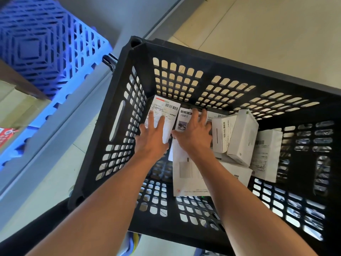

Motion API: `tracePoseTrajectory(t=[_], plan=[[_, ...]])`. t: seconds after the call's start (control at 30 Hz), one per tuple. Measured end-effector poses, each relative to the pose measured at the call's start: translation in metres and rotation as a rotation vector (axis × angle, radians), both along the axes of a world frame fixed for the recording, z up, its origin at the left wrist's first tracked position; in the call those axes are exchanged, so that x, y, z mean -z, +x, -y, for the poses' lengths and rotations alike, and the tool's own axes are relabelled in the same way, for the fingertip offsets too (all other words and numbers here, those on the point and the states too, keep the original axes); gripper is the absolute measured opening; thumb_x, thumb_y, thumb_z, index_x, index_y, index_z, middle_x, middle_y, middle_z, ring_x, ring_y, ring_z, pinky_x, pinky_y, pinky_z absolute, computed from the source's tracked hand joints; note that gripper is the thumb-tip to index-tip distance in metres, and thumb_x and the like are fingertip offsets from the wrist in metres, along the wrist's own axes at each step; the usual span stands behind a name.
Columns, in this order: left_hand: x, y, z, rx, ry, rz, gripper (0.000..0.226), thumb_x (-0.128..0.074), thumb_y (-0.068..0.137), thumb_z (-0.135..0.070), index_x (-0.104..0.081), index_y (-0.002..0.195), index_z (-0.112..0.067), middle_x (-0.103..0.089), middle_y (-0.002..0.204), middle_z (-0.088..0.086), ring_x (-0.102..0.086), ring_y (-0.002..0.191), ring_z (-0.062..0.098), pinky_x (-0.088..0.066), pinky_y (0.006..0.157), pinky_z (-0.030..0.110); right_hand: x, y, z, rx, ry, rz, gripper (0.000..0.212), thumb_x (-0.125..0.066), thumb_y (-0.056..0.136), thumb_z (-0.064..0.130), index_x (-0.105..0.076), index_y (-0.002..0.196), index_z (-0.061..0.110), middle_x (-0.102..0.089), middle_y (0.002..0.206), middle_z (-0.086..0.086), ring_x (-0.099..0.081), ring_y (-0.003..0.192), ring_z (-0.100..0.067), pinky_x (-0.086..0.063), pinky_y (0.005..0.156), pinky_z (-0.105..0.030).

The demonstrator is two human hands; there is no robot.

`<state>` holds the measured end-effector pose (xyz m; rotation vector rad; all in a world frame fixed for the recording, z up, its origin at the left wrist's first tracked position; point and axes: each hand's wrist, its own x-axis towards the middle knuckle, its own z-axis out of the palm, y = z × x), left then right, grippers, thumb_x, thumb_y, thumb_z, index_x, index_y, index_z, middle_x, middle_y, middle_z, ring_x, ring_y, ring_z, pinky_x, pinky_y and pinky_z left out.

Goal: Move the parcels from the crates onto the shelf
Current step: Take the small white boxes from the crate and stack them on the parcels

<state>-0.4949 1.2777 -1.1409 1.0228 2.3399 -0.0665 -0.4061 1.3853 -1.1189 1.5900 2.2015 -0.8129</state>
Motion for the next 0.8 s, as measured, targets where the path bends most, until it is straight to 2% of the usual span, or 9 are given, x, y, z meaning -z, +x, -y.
tracePoseTrajectory(t=[0.1,0.23,0.47,0.6,0.7,0.8], plan=[[-0.005,-0.003,-0.001,-0.025,-0.016,0.013,0.098,-0.072,0.087,-0.048,-0.007,0.158,-0.032,0.014,0.166,0.002,-0.027,0.139,0.041,-0.051,0.095,0.053,-0.002,0.0,0.001,-0.005,0.011,-0.008,0.106,-0.079,0.08,0.05,-0.01,0.157,0.028,0.003,0.169,-0.005,-0.016,0.15,-0.04,-0.037,0.113,-0.06],[-0.016,-0.006,-0.002,-0.075,-0.011,0.04,0.098,-0.073,0.085,-0.048,-0.01,0.158,-0.033,0.01,0.166,0.002,-0.026,0.139,0.042,-0.051,0.095,0.054,-0.01,-0.002,0.001,-0.028,0.002,-0.012,0.106,-0.08,0.078,0.051,-0.013,0.155,0.023,0.0,0.168,-0.01,-0.019,0.148,-0.044,-0.034,0.115,-0.059],[-0.048,0.001,-0.002,-0.087,0.045,0.024,0.095,-0.071,0.085,-0.053,-0.013,0.158,-0.036,0.008,0.167,0.001,-0.023,0.141,0.042,-0.047,0.099,0.057,-0.032,-0.001,0.003,-0.046,0.064,-0.116,0.097,-0.084,0.077,0.041,-0.022,0.148,0.021,-0.005,0.167,-0.01,-0.024,0.143,-0.046,-0.035,0.113,-0.057],[-0.072,0.003,0.005,-0.098,0.084,0.0,0.094,-0.071,0.086,-0.05,-0.014,0.159,-0.036,0.009,0.167,0.002,-0.02,0.144,0.042,-0.047,0.1,0.056,-0.045,0.005,0.006,-0.025,0.14,-0.249,0.101,-0.084,0.076,0.043,-0.022,0.153,0.024,-0.002,0.169,-0.006,-0.015,0.15,-0.044,-0.029,0.118,-0.059],[-0.092,0.006,0.012,-0.083,0.132,-0.052,0.091,-0.07,0.087,-0.048,-0.015,0.158,-0.036,0.009,0.166,0.0,-0.023,0.141,0.037,-0.049,0.096,0.053,-0.06,0.014,0.011,-0.025,0.205,-0.344,0.102,-0.082,0.079,0.045,-0.02,0.158,0.027,0.005,0.17,0.001,-0.007,0.153,-0.038,-0.021,0.122,-0.054],[-0.114,0.01,0.017,-0.072,0.157,-0.076,0.09,-0.069,0.087,-0.046,-0.015,0.158,-0.036,0.008,0.166,-0.001,-0.024,0.139,0.036,-0.048,0.099,0.055,-0.076,0.024,0.016,-0.023,0.231,-0.409,0.101,-0.081,0.083,0.041,-0.018,0.16,0.031,0.013,0.169,0.004,0.001,0.155,-0.034,-0.015,0.124,-0.053]])
